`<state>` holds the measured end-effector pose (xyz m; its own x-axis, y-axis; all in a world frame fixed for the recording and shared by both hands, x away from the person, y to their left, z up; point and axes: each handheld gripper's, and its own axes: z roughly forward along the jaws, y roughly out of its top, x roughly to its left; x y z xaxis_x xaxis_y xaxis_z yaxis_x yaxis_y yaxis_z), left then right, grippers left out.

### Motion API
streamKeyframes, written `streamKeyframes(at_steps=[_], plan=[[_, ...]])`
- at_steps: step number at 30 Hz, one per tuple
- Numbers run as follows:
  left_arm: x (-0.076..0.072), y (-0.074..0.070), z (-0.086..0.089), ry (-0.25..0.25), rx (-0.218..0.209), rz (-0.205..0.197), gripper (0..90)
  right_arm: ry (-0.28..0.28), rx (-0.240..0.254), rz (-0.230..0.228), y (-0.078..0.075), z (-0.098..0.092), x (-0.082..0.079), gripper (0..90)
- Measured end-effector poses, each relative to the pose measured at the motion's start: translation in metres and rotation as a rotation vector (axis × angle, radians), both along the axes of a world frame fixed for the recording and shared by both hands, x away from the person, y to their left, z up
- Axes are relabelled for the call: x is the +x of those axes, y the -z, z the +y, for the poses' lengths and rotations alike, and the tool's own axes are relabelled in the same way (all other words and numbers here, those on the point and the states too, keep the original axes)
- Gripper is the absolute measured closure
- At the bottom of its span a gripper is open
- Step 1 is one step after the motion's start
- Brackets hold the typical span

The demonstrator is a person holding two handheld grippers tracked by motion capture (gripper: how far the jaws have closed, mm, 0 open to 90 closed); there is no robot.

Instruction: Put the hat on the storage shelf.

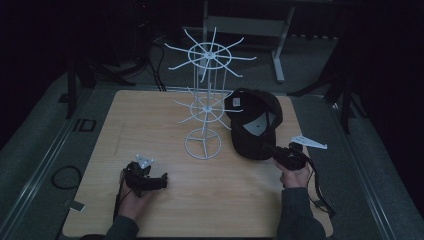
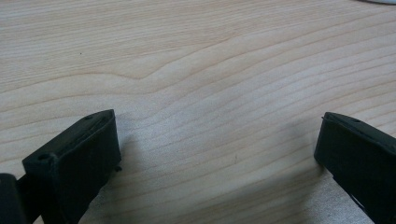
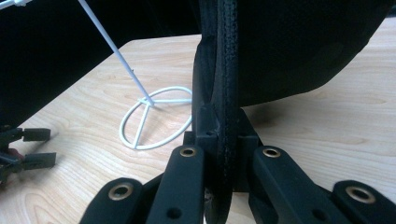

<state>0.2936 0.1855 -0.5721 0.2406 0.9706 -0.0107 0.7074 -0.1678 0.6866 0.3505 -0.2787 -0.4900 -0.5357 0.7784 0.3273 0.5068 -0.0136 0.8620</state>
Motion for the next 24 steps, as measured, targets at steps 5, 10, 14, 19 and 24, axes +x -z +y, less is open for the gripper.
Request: streamKeyframes(at_steps=[5,10,14,19,24], plan=[[0.000,0.000,0.000,-0.001,0.000,-0.001,0.1,0.016,-0.001,-0.015,-0.004,-0.002,0.000,86.2],[0.000,0.000,0.000,-0.001,0.001,-0.002,0.1,0.029,-0.005,-0.038,-0.012,-0.005,-0.001,86.2],[0.000,0.000,0.000,-0.001,0.000,-0.002,0.1,0.037,-0.011,-0.051,-0.016,-0.006,-0.001,86.1],[0.000,0.000,0.000,-0.001,0.001,-0.002,0.1,0.042,-0.015,-0.065,-0.021,-0.007,-0.002,86.1],[0.000,0.000,0.000,-0.001,0.001,-0.003,0.1,0.044,-0.019,-0.078,-0.025,-0.007,-0.002,86.1]])
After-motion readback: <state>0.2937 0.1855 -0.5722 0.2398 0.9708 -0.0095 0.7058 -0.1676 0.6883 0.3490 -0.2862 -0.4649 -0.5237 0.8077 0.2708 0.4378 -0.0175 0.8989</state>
